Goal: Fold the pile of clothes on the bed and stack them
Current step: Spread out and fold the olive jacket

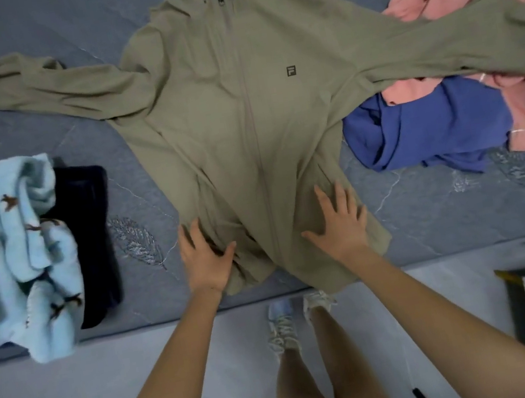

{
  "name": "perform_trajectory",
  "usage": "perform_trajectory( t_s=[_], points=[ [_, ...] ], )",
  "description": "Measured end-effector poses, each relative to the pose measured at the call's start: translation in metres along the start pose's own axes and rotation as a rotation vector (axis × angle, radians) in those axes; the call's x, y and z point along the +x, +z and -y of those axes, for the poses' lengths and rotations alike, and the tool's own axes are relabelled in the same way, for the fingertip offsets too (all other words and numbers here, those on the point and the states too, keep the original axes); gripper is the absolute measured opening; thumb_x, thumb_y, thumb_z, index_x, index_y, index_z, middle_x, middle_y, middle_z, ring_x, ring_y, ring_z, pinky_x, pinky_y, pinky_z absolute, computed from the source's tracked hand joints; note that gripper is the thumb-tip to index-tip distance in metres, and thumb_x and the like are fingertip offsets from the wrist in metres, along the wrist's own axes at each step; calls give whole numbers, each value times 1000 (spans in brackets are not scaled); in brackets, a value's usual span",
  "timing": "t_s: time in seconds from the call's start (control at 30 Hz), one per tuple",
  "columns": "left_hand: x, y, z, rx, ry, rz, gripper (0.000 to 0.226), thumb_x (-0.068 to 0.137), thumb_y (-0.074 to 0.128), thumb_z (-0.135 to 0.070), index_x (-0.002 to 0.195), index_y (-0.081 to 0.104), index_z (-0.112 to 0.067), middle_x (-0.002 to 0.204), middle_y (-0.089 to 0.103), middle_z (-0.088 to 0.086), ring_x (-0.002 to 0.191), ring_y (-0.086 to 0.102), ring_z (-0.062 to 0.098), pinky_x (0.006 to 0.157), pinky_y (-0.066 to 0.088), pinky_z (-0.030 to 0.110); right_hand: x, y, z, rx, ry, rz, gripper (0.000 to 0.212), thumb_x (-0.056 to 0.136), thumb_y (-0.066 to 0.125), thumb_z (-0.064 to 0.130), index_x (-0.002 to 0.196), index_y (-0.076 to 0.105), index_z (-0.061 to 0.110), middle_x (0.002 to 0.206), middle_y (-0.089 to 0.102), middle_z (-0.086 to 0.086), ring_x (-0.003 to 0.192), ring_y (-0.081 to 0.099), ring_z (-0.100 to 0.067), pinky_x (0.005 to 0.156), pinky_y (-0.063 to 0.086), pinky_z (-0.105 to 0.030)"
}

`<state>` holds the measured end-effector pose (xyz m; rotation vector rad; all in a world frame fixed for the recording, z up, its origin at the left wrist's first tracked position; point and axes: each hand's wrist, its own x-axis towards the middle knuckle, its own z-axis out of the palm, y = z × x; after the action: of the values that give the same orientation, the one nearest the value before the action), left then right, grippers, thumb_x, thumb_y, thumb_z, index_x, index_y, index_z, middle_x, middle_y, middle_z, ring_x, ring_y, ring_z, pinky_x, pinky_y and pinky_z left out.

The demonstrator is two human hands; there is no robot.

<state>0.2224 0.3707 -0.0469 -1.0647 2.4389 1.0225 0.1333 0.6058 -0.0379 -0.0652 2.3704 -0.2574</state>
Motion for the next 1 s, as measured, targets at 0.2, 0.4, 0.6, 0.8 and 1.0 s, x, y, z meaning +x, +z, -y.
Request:
perform_trajectory(
  t_s=[0.2, 0.4, 0.6, 0.8, 1.0],
  points=[
    [-27, 29, 19, -260, -183, -125, 55, 77, 80, -10, 118, 47, 8, 122, 46, 24, 118, 42, 34, 100, 32, 29, -14, 22, -24, 163, 161, -138, 110, 82, 70, 52, 156, -3, 17, 153, 26, -15, 140, 27, -34, 113, 23, -50],
    [-26, 29, 41, -207, -1, -98, 13, 86, 62, 6, 78, 60, -4, 81, 60, 18, 88, 53, 29, 77, 36, 30, -18, 28, -38, 302, 104, -210, 29, 87, 70, 34, 102, 61, 11, 105, 63, -13, 103, 58, -35, 81, 44, -40],
    [-46, 11, 40, -508, 33, -274, 18, 101, 38, 1, 88, 38, -11, 73, 36, -5, 66, 36, 7, 64, 32, 22, -46, 29, -34, 639, 51, -324, 33, 100, 54, 23, 69, 43, 18, 68, 46, 7, 68, 46, -16, 64, 31, -31],
    [-47, -7, 54, -728, -151, -382, 30, 102, 34, -3, 83, 33, -27, 81, 37, -7, 73, 38, 3, 74, 34, 24, -60, 19, -46, 935, 111, -252, 14, 103, 47, 24, 102, 55, 12, 99, 61, -3, 95, 56, -20, 79, 39, -28],
    [-54, -22, 66, -807, -264, -412, 28, 105, 33, -11, 83, 35, -27, 82, 41, -7, 73, 40, 1, 70, 37, 15, -62, -1, -60, 1222, 196, -226, 12, 100, 53, 23, 100, 64, 16, 105, 68, -4, 99, 62, -20, 90, 50, -35]
  ],
)
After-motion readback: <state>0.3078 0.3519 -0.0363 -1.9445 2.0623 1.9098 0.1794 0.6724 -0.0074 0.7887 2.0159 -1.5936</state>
